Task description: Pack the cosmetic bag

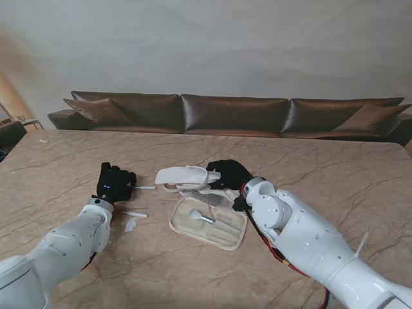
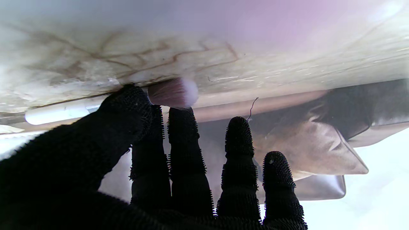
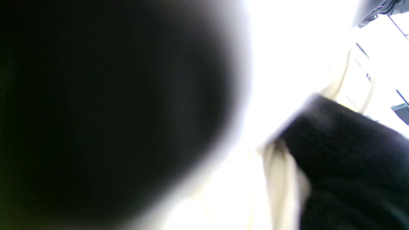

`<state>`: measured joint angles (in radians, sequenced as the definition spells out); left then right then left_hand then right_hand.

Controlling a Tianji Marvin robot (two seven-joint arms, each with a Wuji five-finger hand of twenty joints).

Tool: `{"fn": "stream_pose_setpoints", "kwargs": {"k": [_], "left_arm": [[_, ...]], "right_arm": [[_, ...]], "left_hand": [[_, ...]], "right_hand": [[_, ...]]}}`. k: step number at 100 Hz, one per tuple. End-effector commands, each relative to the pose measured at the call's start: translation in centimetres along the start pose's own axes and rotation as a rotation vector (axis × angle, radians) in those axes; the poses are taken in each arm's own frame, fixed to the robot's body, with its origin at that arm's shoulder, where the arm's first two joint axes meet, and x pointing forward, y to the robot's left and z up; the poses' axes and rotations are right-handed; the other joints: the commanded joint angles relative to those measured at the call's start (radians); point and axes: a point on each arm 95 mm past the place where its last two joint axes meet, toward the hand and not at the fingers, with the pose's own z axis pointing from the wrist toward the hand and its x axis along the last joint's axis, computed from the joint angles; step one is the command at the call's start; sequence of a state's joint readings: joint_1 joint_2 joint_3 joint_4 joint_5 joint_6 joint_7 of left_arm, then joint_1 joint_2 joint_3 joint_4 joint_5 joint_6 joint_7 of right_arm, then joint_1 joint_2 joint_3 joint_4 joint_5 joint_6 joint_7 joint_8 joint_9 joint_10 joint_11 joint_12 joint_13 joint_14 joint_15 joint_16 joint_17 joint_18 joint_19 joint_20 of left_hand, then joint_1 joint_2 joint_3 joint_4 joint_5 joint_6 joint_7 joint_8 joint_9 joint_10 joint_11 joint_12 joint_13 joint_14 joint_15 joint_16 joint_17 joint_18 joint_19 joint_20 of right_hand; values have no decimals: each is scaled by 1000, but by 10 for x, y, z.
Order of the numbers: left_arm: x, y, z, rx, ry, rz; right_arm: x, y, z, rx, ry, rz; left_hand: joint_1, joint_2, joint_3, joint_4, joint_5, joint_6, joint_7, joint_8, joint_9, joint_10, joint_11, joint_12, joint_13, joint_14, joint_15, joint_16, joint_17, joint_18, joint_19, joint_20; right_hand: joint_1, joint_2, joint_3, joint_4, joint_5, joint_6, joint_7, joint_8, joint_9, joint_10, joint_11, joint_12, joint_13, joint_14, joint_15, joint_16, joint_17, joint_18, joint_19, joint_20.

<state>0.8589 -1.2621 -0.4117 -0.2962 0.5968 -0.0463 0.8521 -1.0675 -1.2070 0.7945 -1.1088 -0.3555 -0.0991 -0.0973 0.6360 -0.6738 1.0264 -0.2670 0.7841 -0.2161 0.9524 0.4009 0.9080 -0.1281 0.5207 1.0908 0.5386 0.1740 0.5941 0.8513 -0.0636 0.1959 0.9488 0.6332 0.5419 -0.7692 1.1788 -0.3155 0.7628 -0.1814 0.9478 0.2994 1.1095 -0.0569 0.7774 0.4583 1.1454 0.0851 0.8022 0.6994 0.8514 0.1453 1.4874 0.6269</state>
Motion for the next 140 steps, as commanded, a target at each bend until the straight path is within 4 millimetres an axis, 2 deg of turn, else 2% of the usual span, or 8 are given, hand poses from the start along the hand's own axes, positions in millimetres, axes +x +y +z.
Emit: {"fn": "stream_pose_setpoints", "kwargs": {"k": [1, 25, 39, 50, 62, 75, 115, 140], "left_arm": [[-1, 42, -43, -132, -3, 5], [-4, 45, -46, -147, -31, -43], [-6, 46, -47, -150, -40, -64], [-6, 46, -47, -153, -39, -78], [-5, 46, -47, -152, -29, -86], [-2, 47, -49, -159, -18, -90], [7, 53, -54, -166, -12, -82], [13, 55, -56, -168, -8, -82]], "right_arm": [[10, -10, 0, 18, 20, 17], [10, -9, -1, 15, 19, 17], [11, -10, -1, 16, 22, 18], [12, -10, 0, 12, 25, 21], [12, -10, -1, 9, 26, 22], [12, -10, -1, 9, 23, 21], [9, -12, -5, 8, 20, 27], [9, -12, -6, 6, 18, 30]], "left_hand": [[19, 14, 17, 14, 58, -97, 70, 64, -21, -18, -20, -9, -33, 2, -16, -10, -17, 0, -19, 0], [17, 14, 12, 16, 61, -93, 54, 46, -92, 3, -24, -112, -55, -1, -49, -33, -16, -6, -62, -1], [21, -9, 22, 25, -35, -41, 25, -52, -208, 38, 10, -451, -94, -7, -102, -87, -12, -4, -131, 5], [-18, -36, 65, 15, -102, 10, -81, -37, -253, 45, -1, -508, -130, -9, -126, -110, -13, -3, -180, 3], [-105, -15, 130, 100, -122, 62, -220, -12, -281, 48, -13, -528, -152, -9, -138, -121, -13, 0, -217, 9], [-126, -42, 132, 110, -103, 66, -227, 2, -296, 54, -23, -536, -166, -7, -146, -126, -15, 3, -237, 7], [-89, -98, 85, -3, -77, 33, -143, 15, -301, 61, -15, -539, -171, -5, -138, -124, -15, 7, -254, 35], [-80, -85, 77, -5, -21, 64, -203, -58, -291, 67, -9, -537, -176, 1, -134, -124, -15, 7, -262, 39]], "right_hand": [[70, 57, 58, 10, 36, -149, 88, -3, 60, -44, 20, 4, 87, -38, 44, -5, 47, -3, 47, -14], [69, 58, 57, 9, 35, -149, 88, -4, 60, -43, 21, 4, 89, -38, 45, -4, 49, -3, 49, -14], [69, 58, 57, 9, 35, -147, 88, -5, 60, -42, 21, 4, 90, -38, 47, -4, 51, -4, 50, -14], [69, 57, 58, 9, 38, -144, 89, -5, 61, -41, 21, 3, 90, -38, 47, -4, 51, -3, 51, -15], [69, 57, 58, 9, 36, -145, 87, -7, 61, -41, 21, 3, 90, -39, 48, -4, 52, -3, 52, -15], [69, 58, 58, 9, 34, -147, 86, -8, 61, -42, 21, 3, 90, -39, 47, -4, 52, -3, 52, -16], [70, 58, 58, 9, 35, -146, 86, -9, 60, -41, 21, 3, 91, -38, 48, -4, 52, -3, 52, -17], [69, 57, 58, 9, 36, -145, 87, -9, 60, -41, 21, 3, 91, -38, 48, -4, 51, -1, 53, -17]]}}
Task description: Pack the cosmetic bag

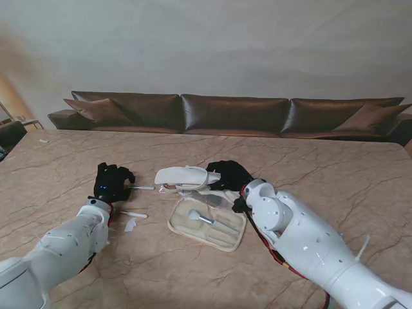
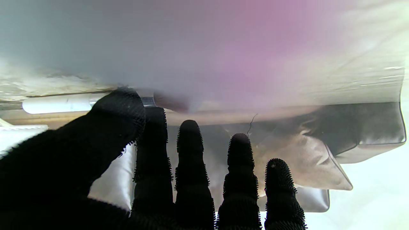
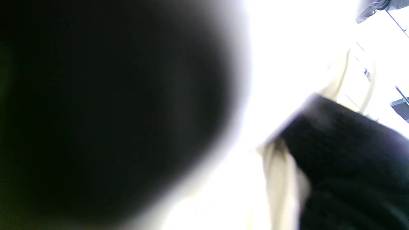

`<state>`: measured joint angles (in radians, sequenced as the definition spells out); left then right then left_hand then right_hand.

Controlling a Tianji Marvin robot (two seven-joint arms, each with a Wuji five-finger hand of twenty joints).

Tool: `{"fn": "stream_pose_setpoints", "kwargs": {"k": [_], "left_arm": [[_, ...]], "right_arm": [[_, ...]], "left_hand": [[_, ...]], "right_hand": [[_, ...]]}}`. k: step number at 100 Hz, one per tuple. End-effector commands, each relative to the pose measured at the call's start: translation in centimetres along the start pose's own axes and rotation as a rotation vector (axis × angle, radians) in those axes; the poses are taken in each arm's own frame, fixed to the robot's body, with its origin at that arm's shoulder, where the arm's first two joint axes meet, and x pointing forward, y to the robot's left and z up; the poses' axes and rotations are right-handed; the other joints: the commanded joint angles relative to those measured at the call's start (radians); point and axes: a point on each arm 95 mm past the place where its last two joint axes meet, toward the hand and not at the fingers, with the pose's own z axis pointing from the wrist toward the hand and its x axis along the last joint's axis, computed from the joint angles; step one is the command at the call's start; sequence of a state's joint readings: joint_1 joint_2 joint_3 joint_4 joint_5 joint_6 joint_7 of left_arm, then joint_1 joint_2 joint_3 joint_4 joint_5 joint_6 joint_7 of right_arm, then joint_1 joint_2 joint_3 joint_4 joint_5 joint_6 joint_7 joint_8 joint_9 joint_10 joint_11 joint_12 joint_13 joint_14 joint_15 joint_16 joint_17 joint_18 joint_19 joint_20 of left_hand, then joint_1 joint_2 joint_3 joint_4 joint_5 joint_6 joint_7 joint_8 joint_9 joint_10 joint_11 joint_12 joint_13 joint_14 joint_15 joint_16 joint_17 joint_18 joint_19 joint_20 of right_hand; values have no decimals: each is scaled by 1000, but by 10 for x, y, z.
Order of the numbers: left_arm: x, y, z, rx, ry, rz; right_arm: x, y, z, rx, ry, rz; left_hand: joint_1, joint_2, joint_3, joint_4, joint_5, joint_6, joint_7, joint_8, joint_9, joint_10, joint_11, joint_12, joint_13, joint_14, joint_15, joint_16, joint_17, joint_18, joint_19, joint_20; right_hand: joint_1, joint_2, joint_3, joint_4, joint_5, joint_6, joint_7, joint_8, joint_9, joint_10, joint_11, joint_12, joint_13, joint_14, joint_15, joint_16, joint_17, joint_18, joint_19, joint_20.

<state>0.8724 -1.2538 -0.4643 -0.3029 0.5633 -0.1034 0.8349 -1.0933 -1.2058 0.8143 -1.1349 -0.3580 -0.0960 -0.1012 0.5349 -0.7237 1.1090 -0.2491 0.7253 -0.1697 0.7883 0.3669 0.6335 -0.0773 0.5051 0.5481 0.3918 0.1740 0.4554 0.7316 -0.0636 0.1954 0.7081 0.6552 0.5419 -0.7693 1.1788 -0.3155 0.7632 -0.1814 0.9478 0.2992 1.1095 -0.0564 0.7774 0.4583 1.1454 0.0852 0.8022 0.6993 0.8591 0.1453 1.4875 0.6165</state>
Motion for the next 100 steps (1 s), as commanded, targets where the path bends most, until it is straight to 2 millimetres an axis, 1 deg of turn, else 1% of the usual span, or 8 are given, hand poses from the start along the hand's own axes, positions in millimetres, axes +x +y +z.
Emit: {"fn": "stream_pose_setpoints", "kwargs": {"k": [1, 24, 36, 48, 68, 84, 91, 100], "left_arm": [[13, 55, -53, -159, 13, 11], [17, 57, -53, -163, 14, 38], [18, 57, -53, -170, 9, 46], [21, 59, -52, -180, -12, 36], [26, 61, -52, -196, -18, 38], [30, 64, -53, -211, -11, 29], [32, 65, -54, -212, -7, 23], [34, 65, -55, -213, 1, 19]], "right_arm": [[7, -10, -1, 17, 16, 14], [8, -10, -1, 17, 20, 13], [8, -10, -1, 16, 20, 14], [9, -11, 0, 17, 21, 19], [9, -12, 1, 18, 22, 23], [9, -12, 1, 15, 21, 23], [9, -11, 1, 15, 20, 23], [9, -11, 0, 14, 19, 23]], "left_hand": [[22, -33, -6, -23, 42, 21, -43, -27, -16, 17, 7, 6, -29, 1, 5, -4, -15, 7, -22, 17], [46, -1, -19, -14, 100, 86, -110, -73, -10, 19, 15, 16, -39, 7, 7, -3, -16, 5, -47, 12], [78, -1, -46, -19, 121, 68, -93, -74, -13, 24, 14, 20, -51, 9, 7, -3, -17, 4, -67, 10], [119, 5, -66, -7, 121, 42, -51, -92, -21, 28, 14, 25, -71, 13, 4, -3, -20, -2, -104, 14], [144, 3, -70, 0, 122, 8, -11, -90, -29, 27, 12, 28, -85, 16, 1, -4, -26, -4, -125, 26], [121, -8, -72, -3, 95, -9, -9, -95, -44, 33, 4, 28, -100, 17, -3, -6, -31, -9, -161, 36], [81, -21, -52, -12, 81, -2, -30, -85, -55, 35, -4, 28, -108, 18, -8, -9, -31, -11, -196, 63], [66, -28, -51, -14, 73, -13, -31, -66, -63, 37, -9, 27, -115, 17, -13, -11, -35, -13, -217, 79]], "right_hand": [[70, 58, 58, 10, 36, -145, 88, -8, 60, -41, 22, 3, 91, -38, 48, -4, 43, -1, 53, -7], [69, 58, 58, 9, 39, -144, 89, -8, 60, -40, 22, 3, 91, -37, 49, -4, 44, -2, 54, -7], [69, 57, 58, 9, 37, -146, 87, -9, 61, -40, 22, 3, 91, -36, 50, -4, 44, -2, 54, -7], [69, 57, 58, 9, 36, -143, 88, -8, 61, -38, 22, 3, 91, -37, 50, -3, 44, -2, 54, -7], [71, 59, 58, 9, 36, -142, 87, -8, 58, -34, 26, 6, 92, -34, 53, -2, 43, 0, 56, -7], [72, 58, 59, 9, 36, -142, 88, -7, 58, -33, 28, 7, 91, -34, 56, 0, 43, 1, 57, -6], [72, 59, 59, 9, 35, -141, 87, -8, 57, -34, 28, 7, 92, -36, 57, 0, 43, 1, 57, -6], [72, 59, 59, 9, 40, -141, 89, -7, 58, -34, 29, 8, 91, -35, 58, 0, 43, 1, 57, -6]]}}
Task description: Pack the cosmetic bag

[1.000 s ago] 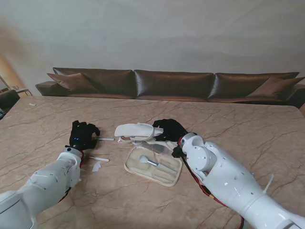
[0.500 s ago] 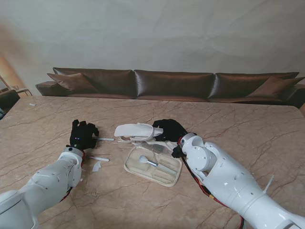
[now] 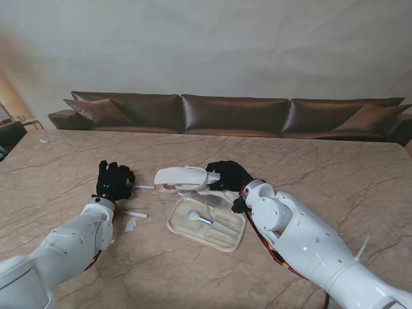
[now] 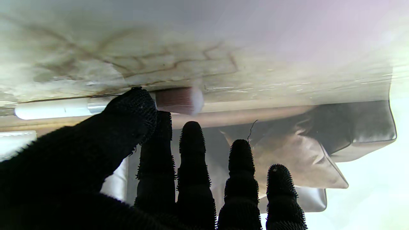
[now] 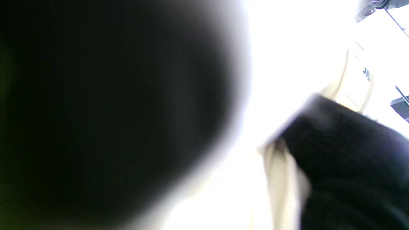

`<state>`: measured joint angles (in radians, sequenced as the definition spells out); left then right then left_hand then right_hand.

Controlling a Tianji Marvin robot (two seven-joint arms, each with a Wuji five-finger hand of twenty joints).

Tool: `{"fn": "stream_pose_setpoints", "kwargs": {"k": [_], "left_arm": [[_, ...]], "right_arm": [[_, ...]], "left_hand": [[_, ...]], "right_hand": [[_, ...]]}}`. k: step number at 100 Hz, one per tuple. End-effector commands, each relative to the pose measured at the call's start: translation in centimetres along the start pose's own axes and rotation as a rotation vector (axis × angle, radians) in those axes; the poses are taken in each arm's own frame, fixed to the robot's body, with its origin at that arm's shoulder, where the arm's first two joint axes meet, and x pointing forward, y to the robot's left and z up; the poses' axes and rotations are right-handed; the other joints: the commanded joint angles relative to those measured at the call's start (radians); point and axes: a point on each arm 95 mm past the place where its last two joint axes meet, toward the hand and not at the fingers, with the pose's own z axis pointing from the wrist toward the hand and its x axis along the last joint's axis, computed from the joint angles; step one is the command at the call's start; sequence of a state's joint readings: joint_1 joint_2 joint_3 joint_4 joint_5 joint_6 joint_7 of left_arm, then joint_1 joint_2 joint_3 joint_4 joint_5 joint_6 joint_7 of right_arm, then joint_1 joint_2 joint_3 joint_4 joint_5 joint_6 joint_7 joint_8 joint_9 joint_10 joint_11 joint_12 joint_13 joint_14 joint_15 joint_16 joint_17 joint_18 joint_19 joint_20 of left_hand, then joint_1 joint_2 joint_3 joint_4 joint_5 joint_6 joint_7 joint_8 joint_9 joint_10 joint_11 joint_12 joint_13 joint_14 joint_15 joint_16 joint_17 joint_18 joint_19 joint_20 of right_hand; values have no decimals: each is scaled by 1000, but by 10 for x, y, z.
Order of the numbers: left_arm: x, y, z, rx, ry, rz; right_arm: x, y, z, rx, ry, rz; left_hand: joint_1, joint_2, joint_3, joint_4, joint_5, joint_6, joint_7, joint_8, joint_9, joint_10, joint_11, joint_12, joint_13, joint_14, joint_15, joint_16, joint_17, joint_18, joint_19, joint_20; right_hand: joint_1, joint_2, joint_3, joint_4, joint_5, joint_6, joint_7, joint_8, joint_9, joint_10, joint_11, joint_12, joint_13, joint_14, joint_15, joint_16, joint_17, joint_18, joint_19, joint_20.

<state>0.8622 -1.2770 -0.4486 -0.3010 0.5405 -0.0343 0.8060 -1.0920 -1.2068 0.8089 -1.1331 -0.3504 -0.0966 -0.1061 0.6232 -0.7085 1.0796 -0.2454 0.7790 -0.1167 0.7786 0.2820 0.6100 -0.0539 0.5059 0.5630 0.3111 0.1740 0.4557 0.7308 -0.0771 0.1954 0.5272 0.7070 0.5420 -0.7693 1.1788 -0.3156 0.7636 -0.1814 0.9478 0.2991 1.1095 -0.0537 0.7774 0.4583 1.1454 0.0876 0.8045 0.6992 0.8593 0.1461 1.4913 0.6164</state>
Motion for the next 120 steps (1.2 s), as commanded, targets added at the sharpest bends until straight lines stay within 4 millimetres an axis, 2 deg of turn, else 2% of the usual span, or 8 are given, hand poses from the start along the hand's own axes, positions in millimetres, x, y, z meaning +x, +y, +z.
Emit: {"fn": "stream_pose_setpoints", "kwargs": {"k": [1, 33, 62, 78, 88, 96, 105, 120], "left_arm": [[24, 65, -61, -193, 44, -4], [29, 72, -69, -215, 80, 16], [24, 76, -74, -224, 55, 69], [22, 77, -75, -224, 44, 82], [21, 79, -77, -235, 42, 90], [20, 80, -79, -243, 43, 92], [19, 82, -81, -258, 54, 104], [17, 85, -83, -290, 72, 117]], "right_arm": [[8, -10, 0, 16, 18, 17], [8, -9, -1, 12, 19, 17], [9, -9, -3, 9, 24, 16], [9, -10, -3, 10, 24, 15], [9, -10, -4, 9, 23, 16], [8, -10, -4, 10, 23, 16], [8, -10, -4, 14, 22, 15], [9, -11, -4, 14, 23, 20]], "left_hand": [[-22, -44, -21, -18, 20, -68, -21, 20, -40, 13, -10, 12, -34, 17, -13, -10, -22, -13, -38, 29], [22, -52, -57, -19, 54, -155, 110, 23, -40, 11, -13, 12, -39, 16, -20, -9, -21, -17, -86, 90], [32, -34, -53, -12, 42, -62, 88, -12, -29, 19, -7, 12, -26, 23, -9, -4, -11, -14, -70, 107], [39, -32, -52, -11, 132, -99, 219, -17, 4, 13, 13, 18, -6, 24, 6, -2, -6, -10, -32, 95], [30, -12, -47, -10, 132, -100, 259, -10, 27, 8, 22, 21, 8, 20, 14, 1, -1, -12, -6, 88], [19, 43, -42, 5, 68, -85, 263, 125, 53, -2, 18, 18, 16, 11, 20, 1, -1, -23, 23, 53], [34, 98, -65, -7, -16, -76, 228, 336, 83, -5, 0, 0, 34, -1, 27, 2, 2, -36, 59, 38], [55, 151, -89, -26, -122, -86, 248, 537, 139, -6, -12, 22, 86, -16, 42, 7, 6, -47, 132, 33]], "right_hand": [[72, 59, 59, 9, 39, -141, 89, -7, 58, -36, 29, 8, 91, -37, 55, 0, 43, 0, 53, -6], [71, 59, 59, 9, 37, -141, 88, -7, 57, -35, 28, 8, 91, -37, 57, 1, 43, 0, 54, -6], [72, 59, 59, 9, 37, -141, 87, -7, 58, -35, 29, 7, 90, -37, 58, 1, 43, 0, 55, -6], [72, 58, 59, 9, 38, -141, 88, -7, 58, -37, 29, 7, 89, -37, 58, 1, 43, 0, 55, -7], [72, 59, 59, 9, 38, -141, 88, -7, 58, -36, 29, 7, 89, -36, 58, 1, 43, 0, 55, -7], [71, 59, 58, 9, 37, -142, 87, -7, 58, -38, 28, 7, 90, -38, 58, 0, 43, 0, 55, -7], [70, 59, 58, 9, 36, -144, 87, -7, 58, -38, 27, 6, 90, -38, 58, 0, 44, -1, 55, -7], [69, 59, 57, 9, 37, -143, 86, -9, 60, -38, 25, 4, 94, -40, 59, 0, 49, -4, 57, -7]]}}
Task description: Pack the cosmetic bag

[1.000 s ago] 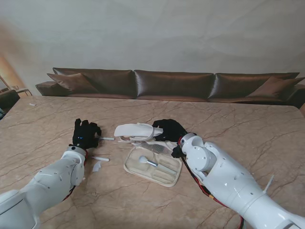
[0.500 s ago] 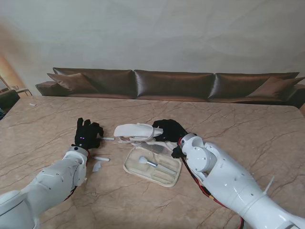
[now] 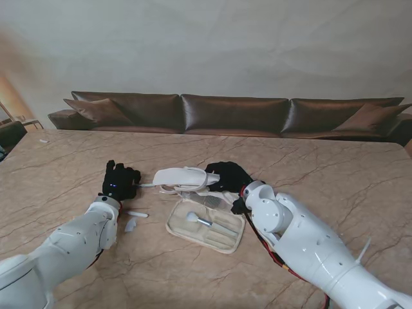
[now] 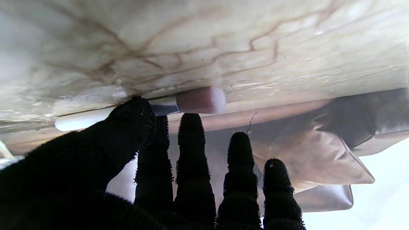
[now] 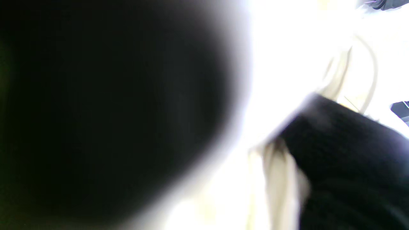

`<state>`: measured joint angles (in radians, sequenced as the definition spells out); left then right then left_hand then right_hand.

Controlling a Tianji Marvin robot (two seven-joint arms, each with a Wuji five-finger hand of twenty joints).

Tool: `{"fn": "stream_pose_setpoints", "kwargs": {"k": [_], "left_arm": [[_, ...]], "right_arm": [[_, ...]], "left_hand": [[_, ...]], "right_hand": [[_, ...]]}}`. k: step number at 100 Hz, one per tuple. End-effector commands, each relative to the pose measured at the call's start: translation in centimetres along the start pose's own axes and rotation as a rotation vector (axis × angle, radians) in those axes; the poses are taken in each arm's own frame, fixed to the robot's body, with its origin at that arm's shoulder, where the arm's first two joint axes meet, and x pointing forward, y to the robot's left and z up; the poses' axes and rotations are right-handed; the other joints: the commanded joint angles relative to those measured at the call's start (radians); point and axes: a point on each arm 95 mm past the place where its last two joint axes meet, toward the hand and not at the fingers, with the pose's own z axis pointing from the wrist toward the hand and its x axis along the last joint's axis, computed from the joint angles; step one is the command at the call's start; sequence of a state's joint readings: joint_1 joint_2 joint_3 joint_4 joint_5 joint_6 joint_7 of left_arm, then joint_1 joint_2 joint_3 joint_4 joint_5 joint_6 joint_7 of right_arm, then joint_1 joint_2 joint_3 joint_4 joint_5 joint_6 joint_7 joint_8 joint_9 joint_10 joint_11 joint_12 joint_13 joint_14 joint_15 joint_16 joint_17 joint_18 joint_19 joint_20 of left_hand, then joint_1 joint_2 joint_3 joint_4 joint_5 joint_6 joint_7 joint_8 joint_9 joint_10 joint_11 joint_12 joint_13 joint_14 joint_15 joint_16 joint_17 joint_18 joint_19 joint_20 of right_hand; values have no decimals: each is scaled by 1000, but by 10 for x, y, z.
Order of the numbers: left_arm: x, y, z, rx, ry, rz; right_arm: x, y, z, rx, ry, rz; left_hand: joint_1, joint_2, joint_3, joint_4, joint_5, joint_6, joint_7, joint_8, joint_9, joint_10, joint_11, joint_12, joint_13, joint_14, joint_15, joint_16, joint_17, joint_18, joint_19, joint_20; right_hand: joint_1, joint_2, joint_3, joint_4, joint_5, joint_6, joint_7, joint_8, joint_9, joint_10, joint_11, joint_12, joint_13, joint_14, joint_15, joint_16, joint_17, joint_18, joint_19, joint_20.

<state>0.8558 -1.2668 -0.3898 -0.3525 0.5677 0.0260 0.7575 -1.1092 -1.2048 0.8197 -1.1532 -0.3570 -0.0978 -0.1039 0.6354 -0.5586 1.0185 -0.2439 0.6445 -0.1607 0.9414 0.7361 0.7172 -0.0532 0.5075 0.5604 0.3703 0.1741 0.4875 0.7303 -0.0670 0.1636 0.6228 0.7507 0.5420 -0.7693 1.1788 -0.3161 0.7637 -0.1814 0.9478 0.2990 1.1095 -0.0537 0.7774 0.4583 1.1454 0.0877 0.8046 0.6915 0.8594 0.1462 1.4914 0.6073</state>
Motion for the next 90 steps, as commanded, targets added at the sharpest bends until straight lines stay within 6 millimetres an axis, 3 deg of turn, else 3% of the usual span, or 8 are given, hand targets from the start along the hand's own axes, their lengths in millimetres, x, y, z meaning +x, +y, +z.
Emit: {"fn": "stream_pose_setpoints", "kwargs": {"k": [1, 25, 41, 70, 90], "left_arm": [[12, 88, -85, -256, 35, 40], [5, 88, -88, -250, 38, 48], [-3, 85, -92, -220, 51, 56], [-16, 79, -97, -185, 62, 72], [-19, 82, -100, -183, 61, 69]], "right_arm": [[7, -9, 0, 15, 16, 16], [8, -9, 0, 14, 19, 18], [8, -9, 0, 16, 17, 16], [9, -9, 0, 20, 18, 13], [10, -10, 0, 22, 20, 12]], "left_hand": [[43, 1, -26, -28, 12, -42, 86, 87, 39, -6, -13, 31, 33, -16, 12, 9, -3, -14, 41, -11], [46, -3, -15, -36, -3, -71, 101, 121, 135, -7, -45, 141, 142, -22, 50, 38, -2, -4, 163, -31], [65, 5, -18, -48, -14, -118, 103, 165, 285, -54, -137, 265, 214, -36, 71, 64, -5, -8, 252, -56], [71, 13, -34, -46, -17, -136, 90, 178, 295, -78, -165, 353, 211, -39, 73, 77, -6, -10, 282, -64], [75, -15, -19, -42, 2, -147, 110, 108, 331, -78, -151, 384, 247, -46, 85, 83, -6, -5, 313, -59]], "right_hand": [[69, 59, 58, 10, 38, -144, 87, -8, 60, -38, 25, 4, 95, -41, 59, 7, 49, -5, 57, 2], [69, 59, 57, 10, 38, -143, 86, -11, 62, -39, 22, 0, 100, -43, 61, 7, 54, -6, 59, 1], [69, 59, 57, 10, 38, -143, 87, -11, 62, -39, 21, -1, 102, -43, 62, 7, 56, -6, 60, 0], [68, 60, 56, 10, 39, -142, 86, -13, 63, -38, 21, -1, 105, -44, 65, 7, 58, -8, 62, 0], [67, 59, 56, 10, 43, -141, 89, -12, 63, -38, 21, -2, 106, -45, 66, 7, 59, -8, 63, -1]]}}
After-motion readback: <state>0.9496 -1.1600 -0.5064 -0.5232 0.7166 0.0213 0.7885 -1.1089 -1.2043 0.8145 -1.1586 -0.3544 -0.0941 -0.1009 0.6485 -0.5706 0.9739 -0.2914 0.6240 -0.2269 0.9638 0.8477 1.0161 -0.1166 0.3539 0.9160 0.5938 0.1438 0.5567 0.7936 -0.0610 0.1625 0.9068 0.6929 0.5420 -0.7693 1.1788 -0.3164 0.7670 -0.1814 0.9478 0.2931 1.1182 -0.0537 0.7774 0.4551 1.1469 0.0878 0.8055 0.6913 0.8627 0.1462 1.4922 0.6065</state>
